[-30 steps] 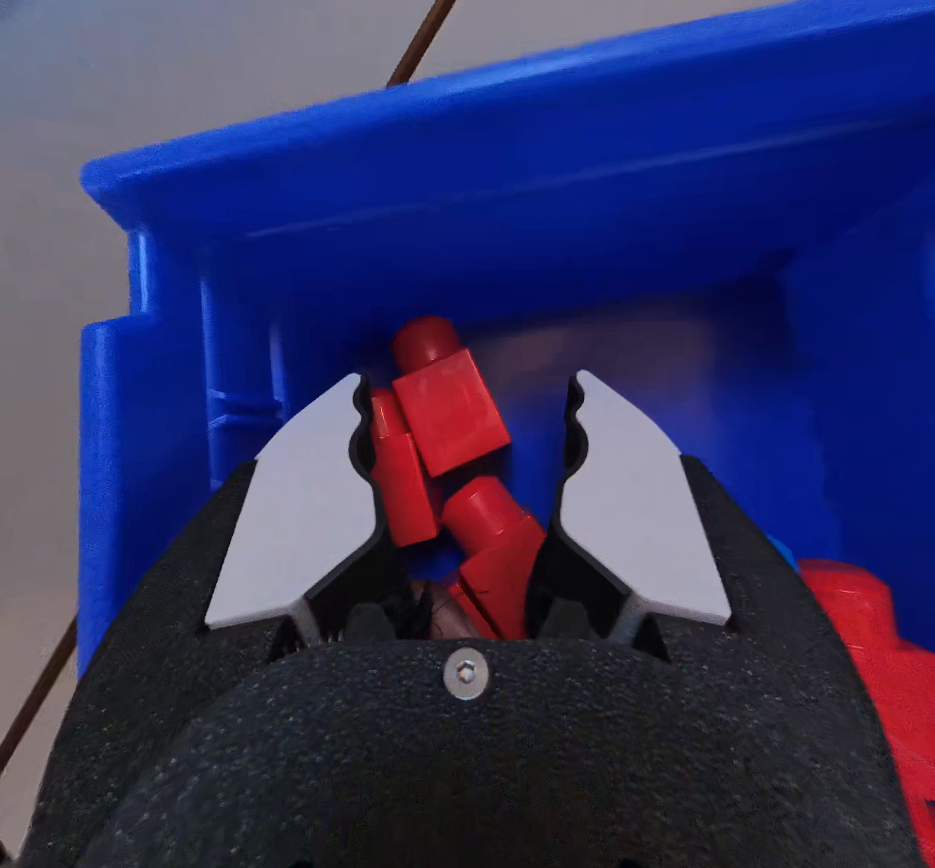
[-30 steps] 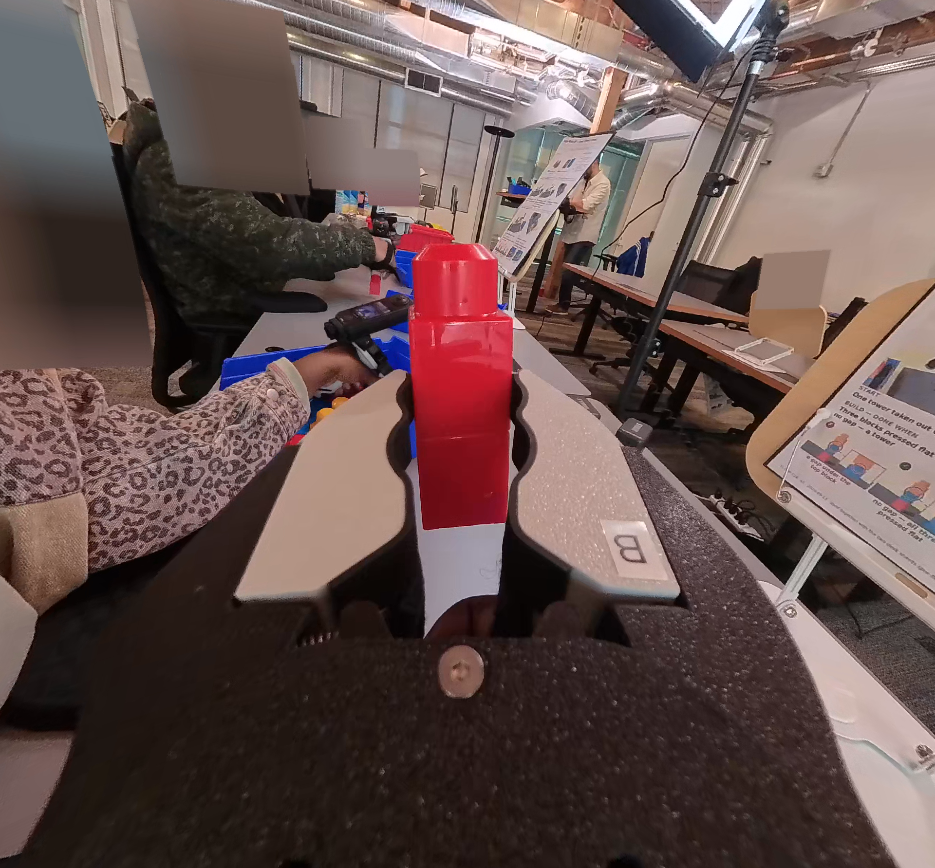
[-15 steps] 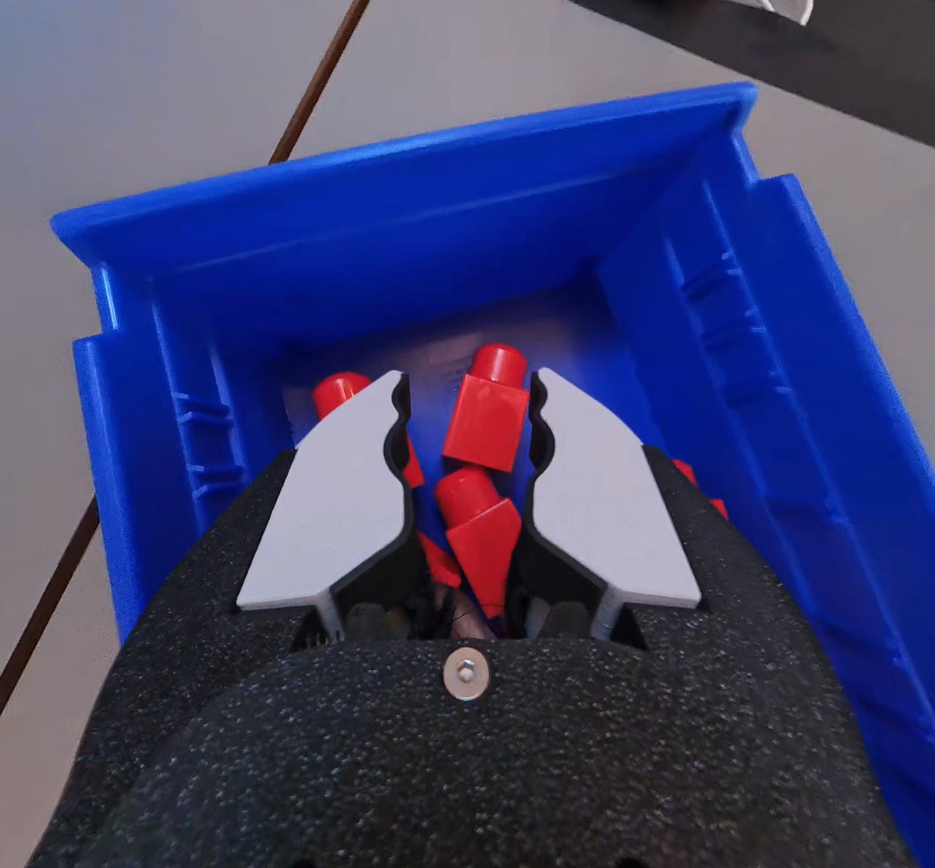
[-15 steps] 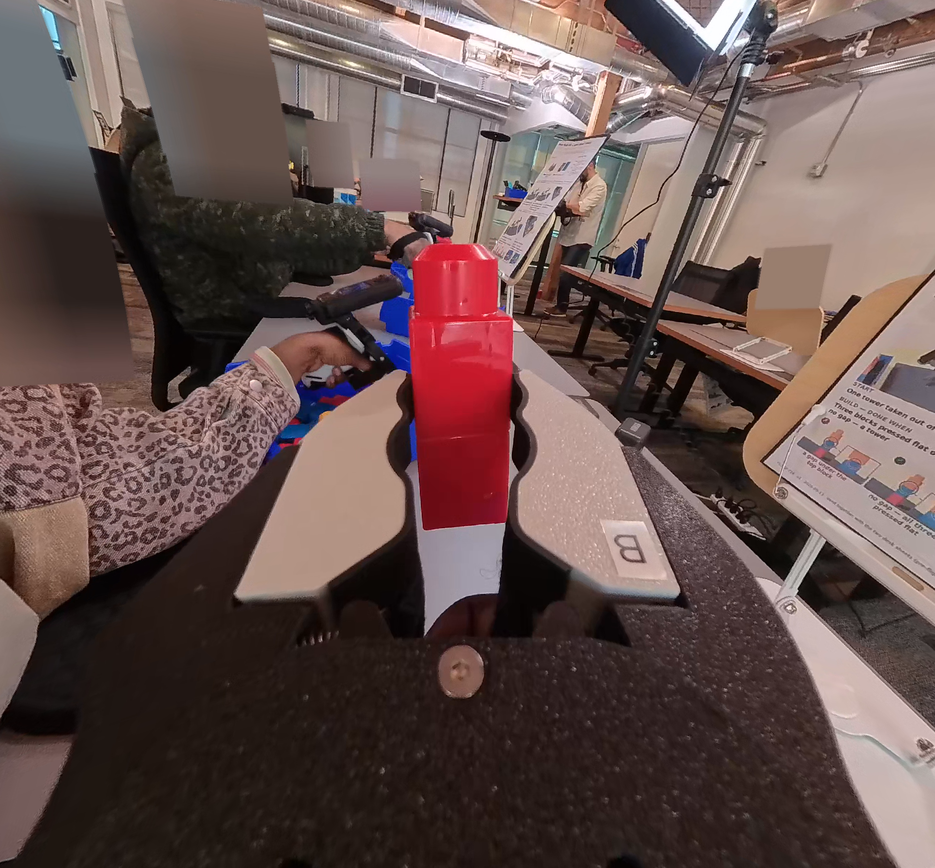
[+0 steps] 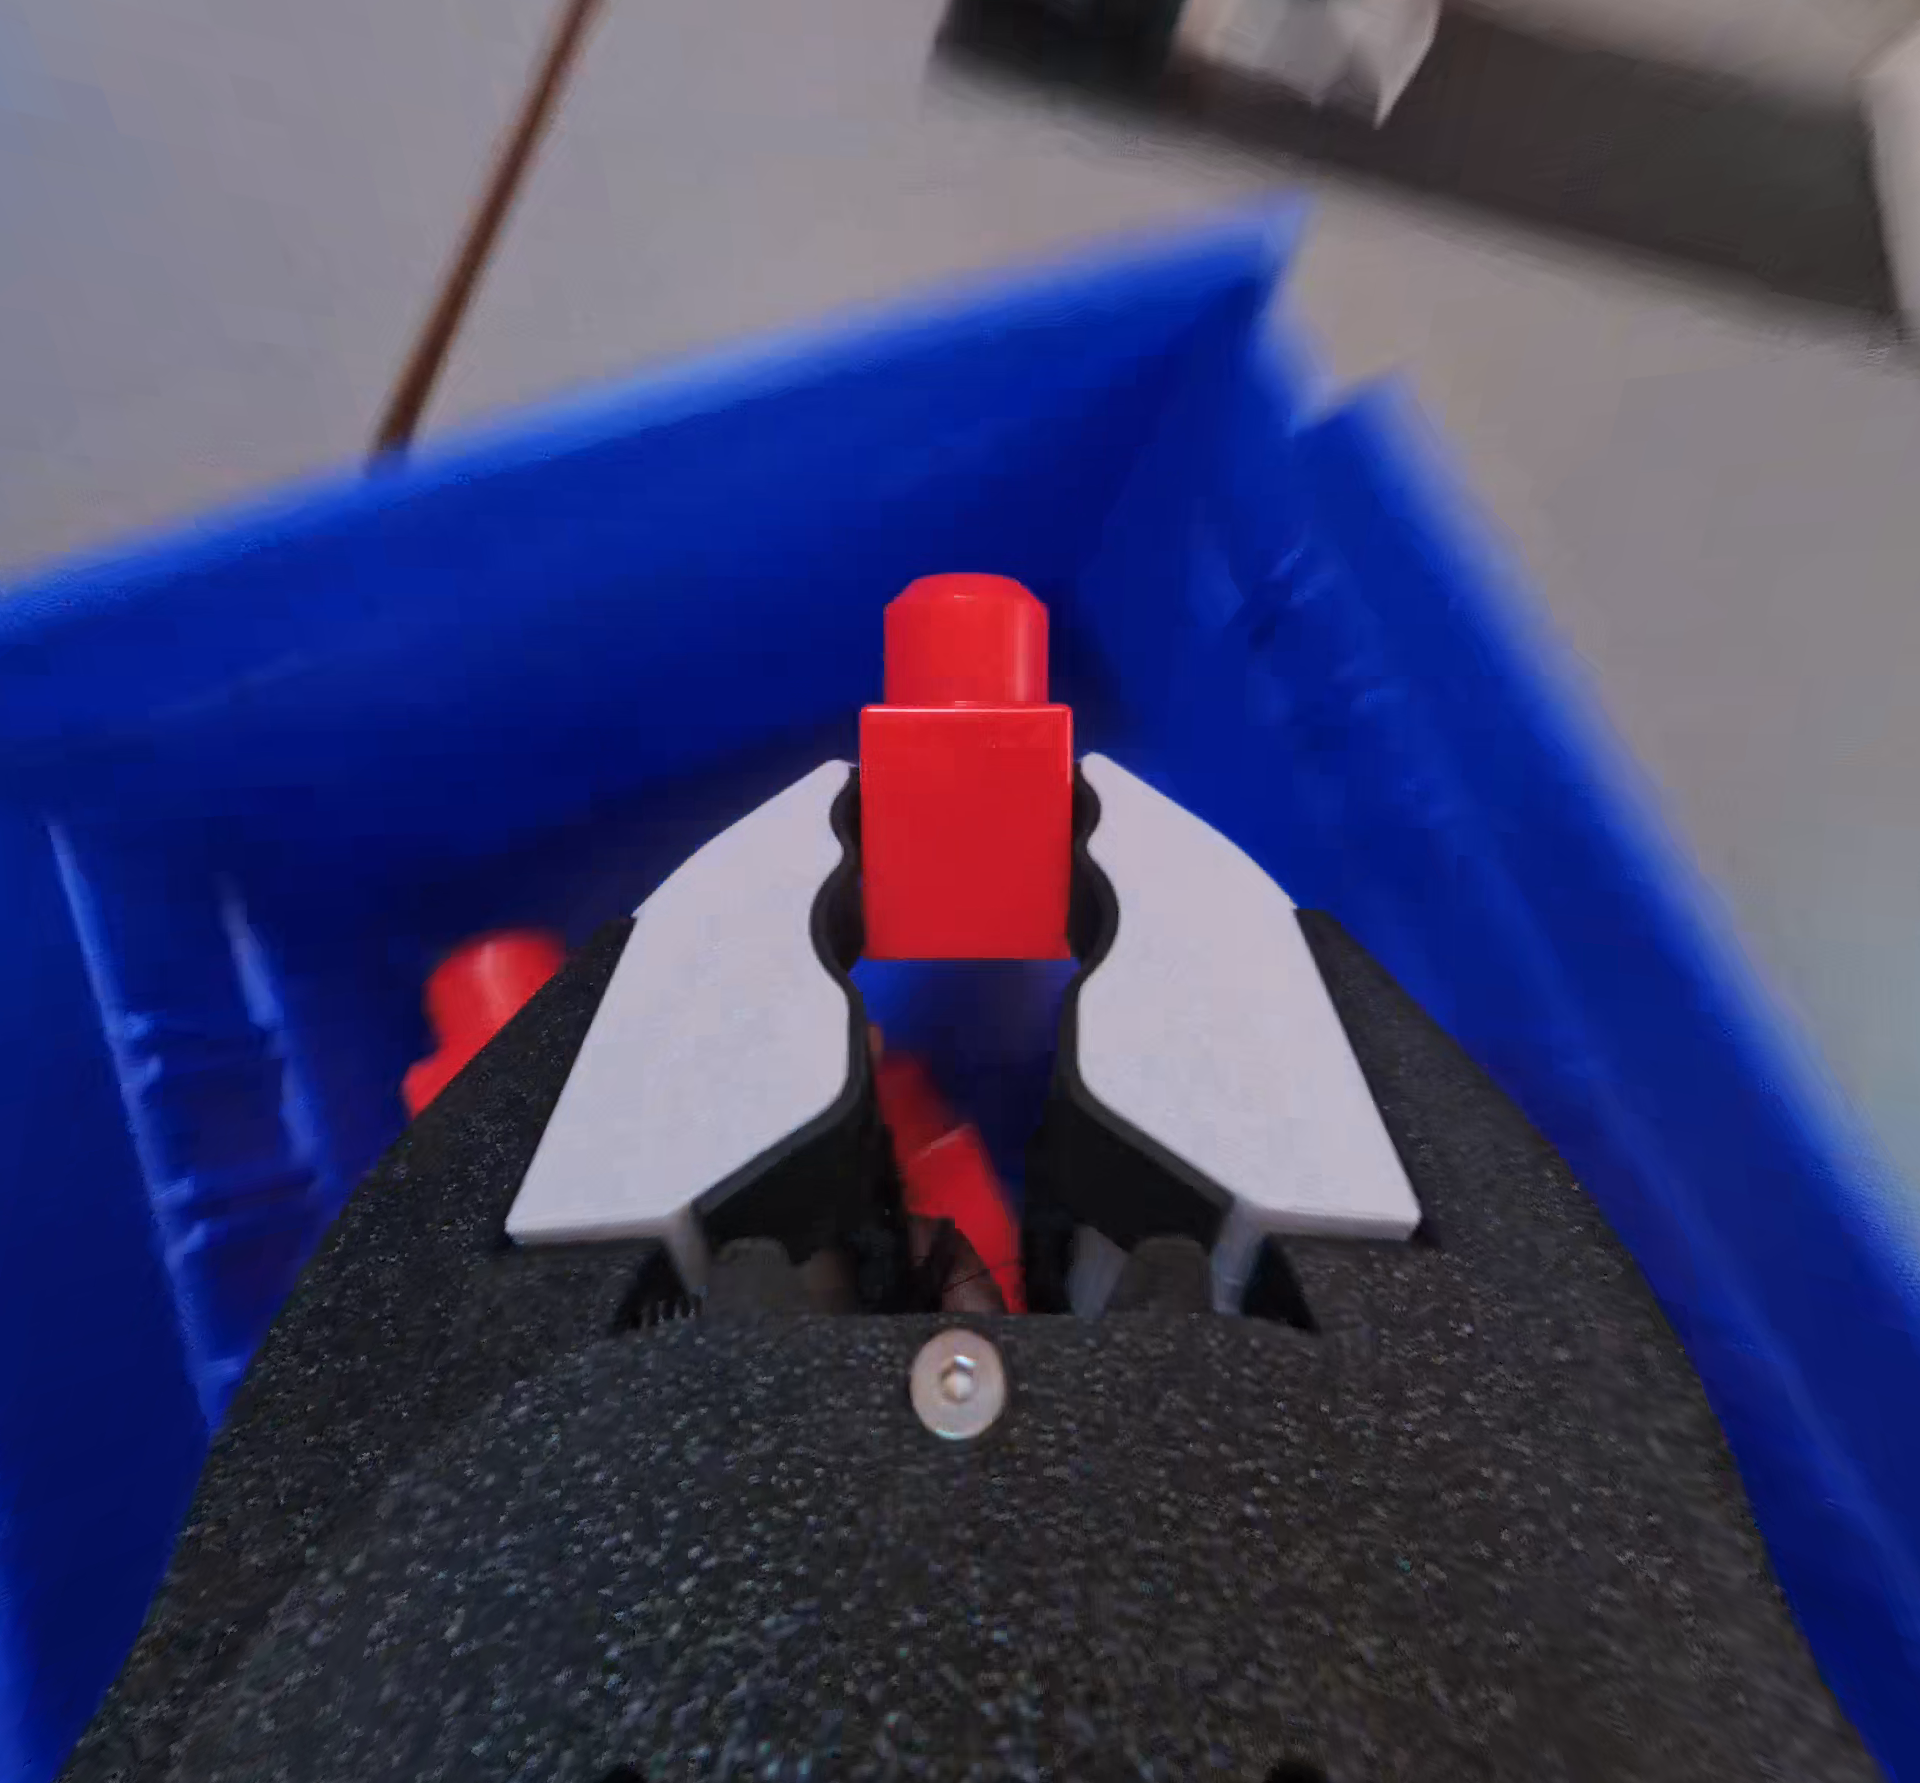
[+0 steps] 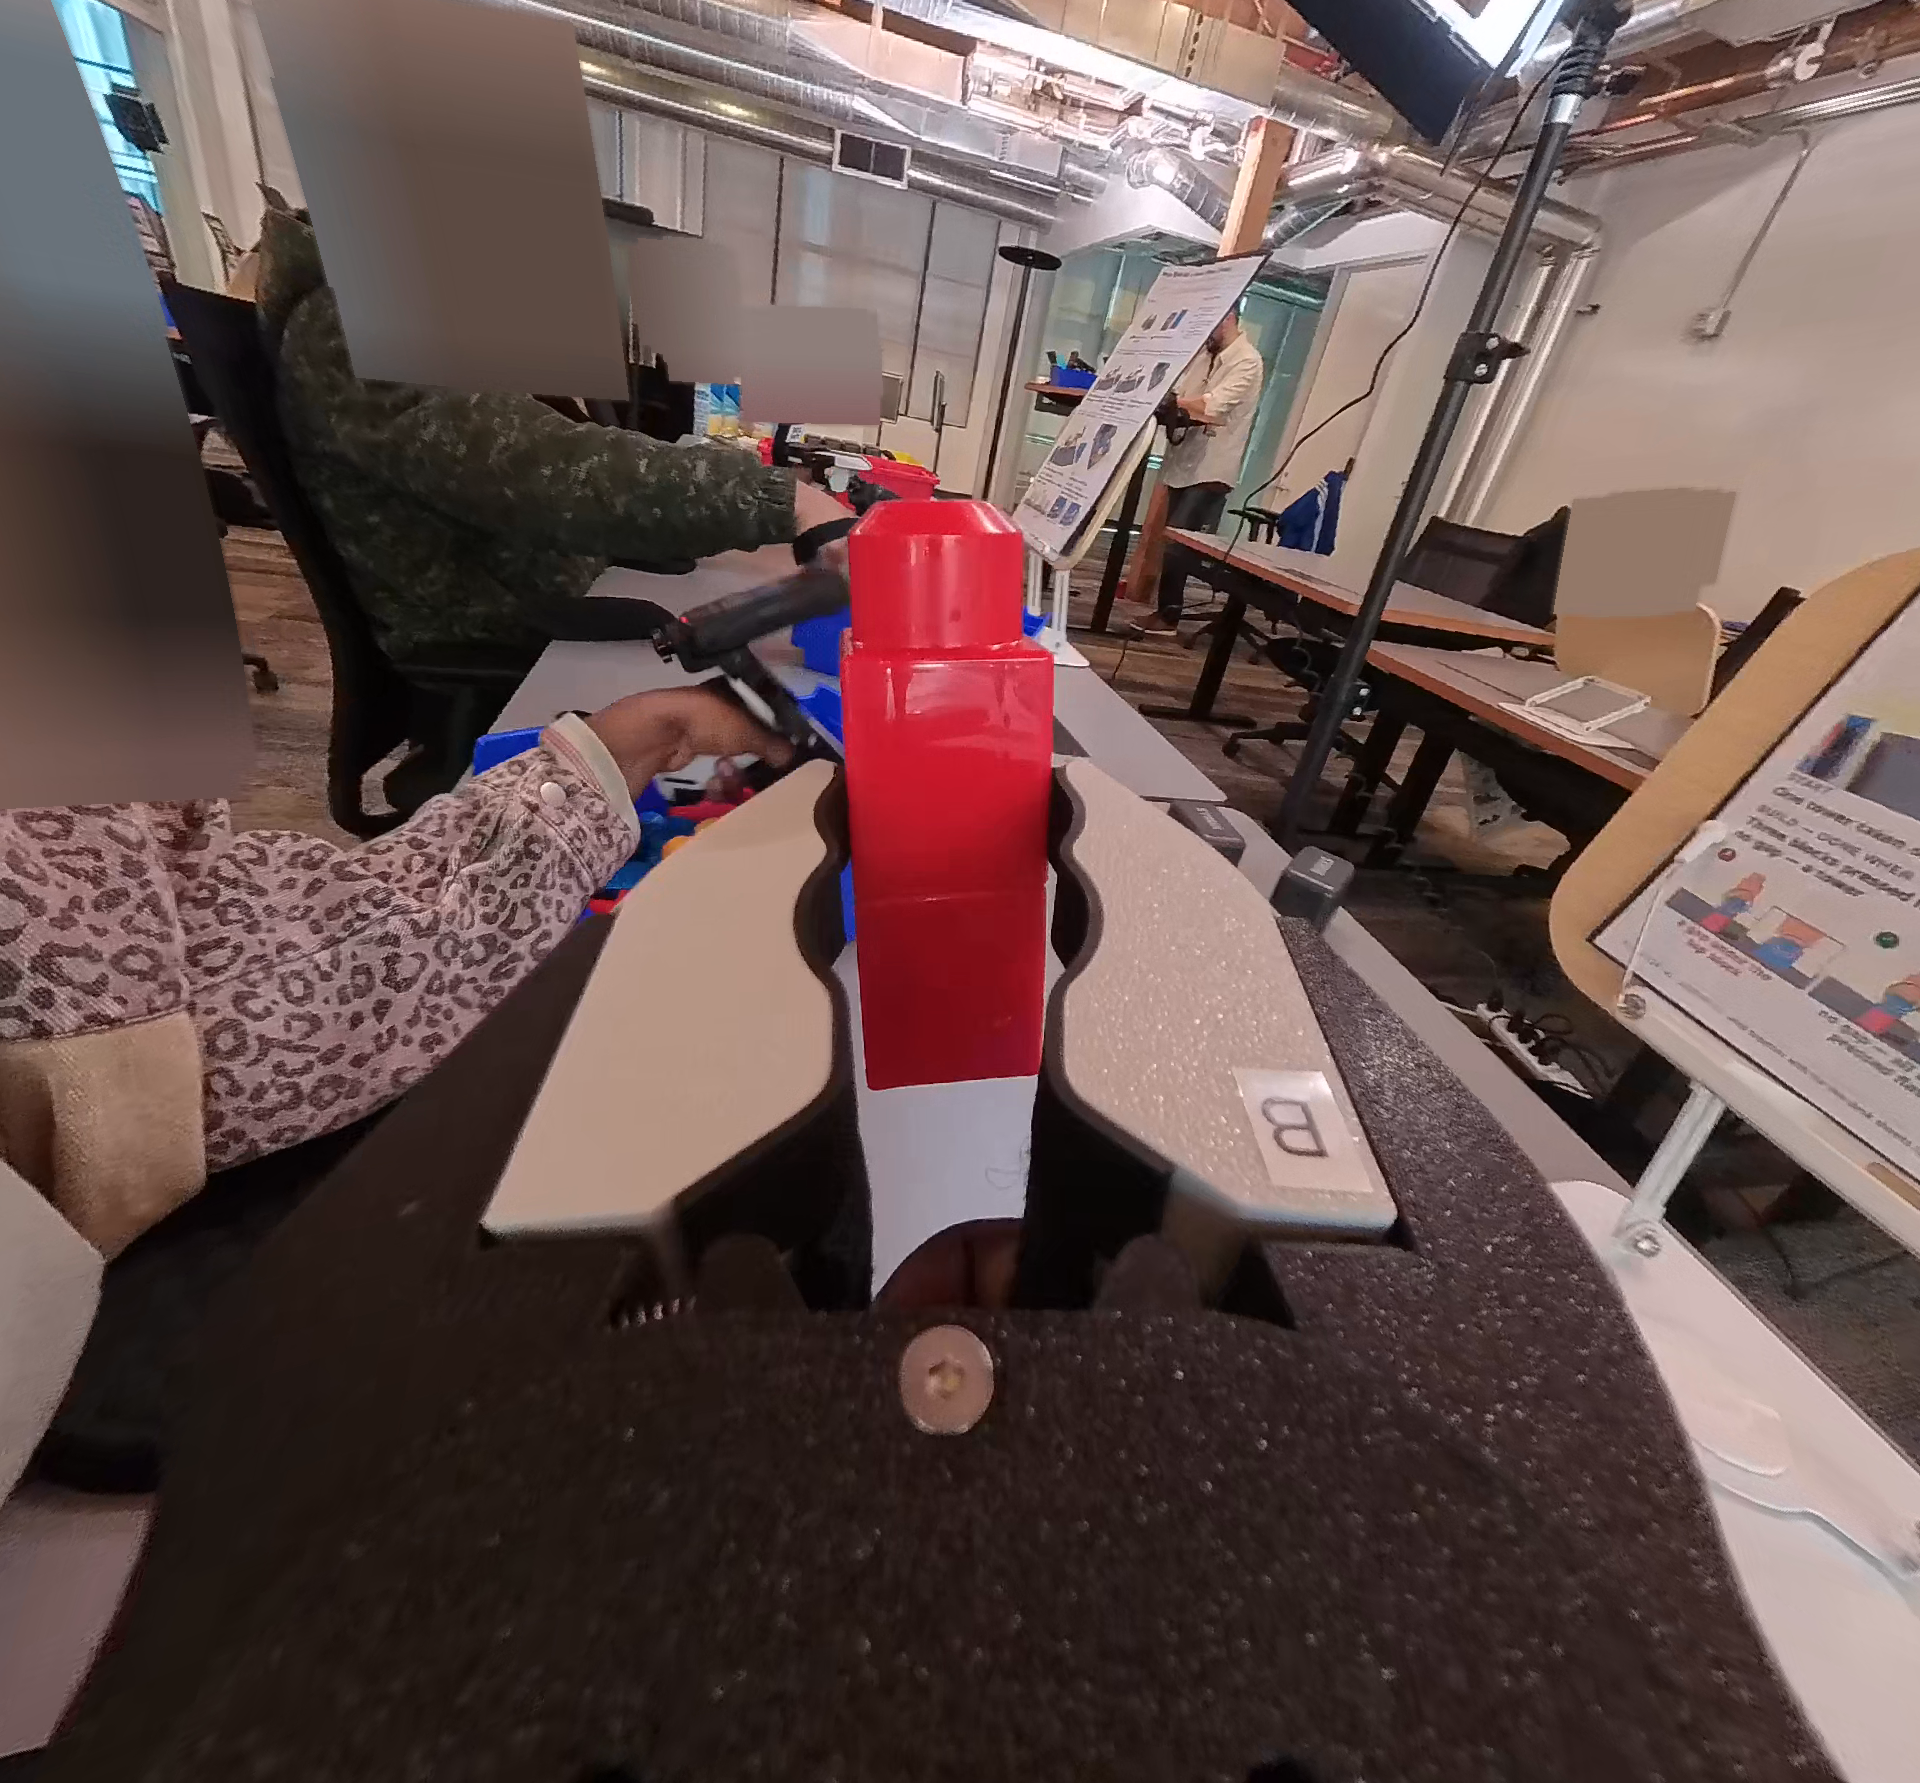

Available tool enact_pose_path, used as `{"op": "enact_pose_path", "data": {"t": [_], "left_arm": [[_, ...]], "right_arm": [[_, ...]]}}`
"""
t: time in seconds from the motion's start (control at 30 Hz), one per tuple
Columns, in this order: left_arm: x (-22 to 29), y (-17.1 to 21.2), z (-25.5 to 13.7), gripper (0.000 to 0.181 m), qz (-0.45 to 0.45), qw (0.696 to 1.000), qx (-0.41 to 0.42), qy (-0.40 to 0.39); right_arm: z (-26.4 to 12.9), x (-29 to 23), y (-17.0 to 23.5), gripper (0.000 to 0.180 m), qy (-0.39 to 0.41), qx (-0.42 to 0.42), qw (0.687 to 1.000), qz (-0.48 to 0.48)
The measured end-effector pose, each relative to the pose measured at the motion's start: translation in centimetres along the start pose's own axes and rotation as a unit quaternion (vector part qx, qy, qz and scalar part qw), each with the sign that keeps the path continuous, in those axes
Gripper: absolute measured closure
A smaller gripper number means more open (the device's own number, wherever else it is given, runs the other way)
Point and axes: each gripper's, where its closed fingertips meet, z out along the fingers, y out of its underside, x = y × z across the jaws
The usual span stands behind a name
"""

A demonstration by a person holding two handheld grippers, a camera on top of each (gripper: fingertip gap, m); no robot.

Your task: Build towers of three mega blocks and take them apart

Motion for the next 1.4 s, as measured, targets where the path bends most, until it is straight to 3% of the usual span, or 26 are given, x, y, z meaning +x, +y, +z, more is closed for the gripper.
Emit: {"op": "enact_pose_path", "data": {"t": [0.03,0.1,0.17,0.23,0.27,0.33,0.47,0.53,0.7,0.83,1.3,1.4], "left_arm": [[1.5,-2.9,-1.4,0.145,-0.017,0.996,0.082,0.045],[6.1,-8.9,-6.1,0.145,-0.058,0.945,0.258,0.192],[10.8,-12.9,-12.8,0.145,-0.102,0.838,0.386,0.372],[14.7,-14.6,-18.3,0.146,-0.115,0.734,0.440,0.504],[16.7,-14.9,-20.1,0.145,-0.104,0.705,0.445,0.543],[21.3,-14.5,-22.8,0.146,-0.059,0.664,0.440,0.602],[28.9,-13.1,-26.3,0.145,-0.011,0.614,0.408,0.675],[31.8,-12.1,-27.3,0.145,0.015,0.599,0.398,0.695],[35.7,-10.6,-27.5,0.145,0.042,0.594,0.380,0.708],[37.3,-9.9,-27.0,0.145,0.053,0.606,0.360,0.708],[38.3,-8.8,-27.6,0.145,0.065,0.570,0.342,0.744],[38.7,-8.5,-27.3,0.145,0.086,0.581,0.345,0.732]], "right_arm": [[0.2,-0.2,0.0,0.143,-0.006,0.001,1.000,0.005],[0.8,-0.7,0.0,0.143,-0.024,0.003,0.999,0.026],[1.7,-1.5,0.1,0.143,-0.051,0.002,0.997,0.055],[2.8,-2.3,0.3,0.144,-0.076,0.000,0.994,0.085],[3.4,-2.6,0.5,0.144,-0.086,-0.002,0.992,0.097],[4.5,-3.2,0.9,0.144,-0.099,-0.011,0.988,0.119],[6.2,-3.7,2.3,0.143,-0.095,-0.045,0.985,0.136],[6.6,-3.8,2.4,0.143,-0.091,-0.049,0.985,0.139],[5.9,-3.1,1.0,0.144,-0.076,-0.016,0.987,0.143],[5.2,-2.4,0.6,0.144,-0.051,-0.013,0.991,0.122],[5.0,-3.3,0.3,0.144,-0.078,-0.013,0.989,0.127],[4.5,-2.7,-0.6,0.144,-0.081,0.020,0.985,0.151]]}}
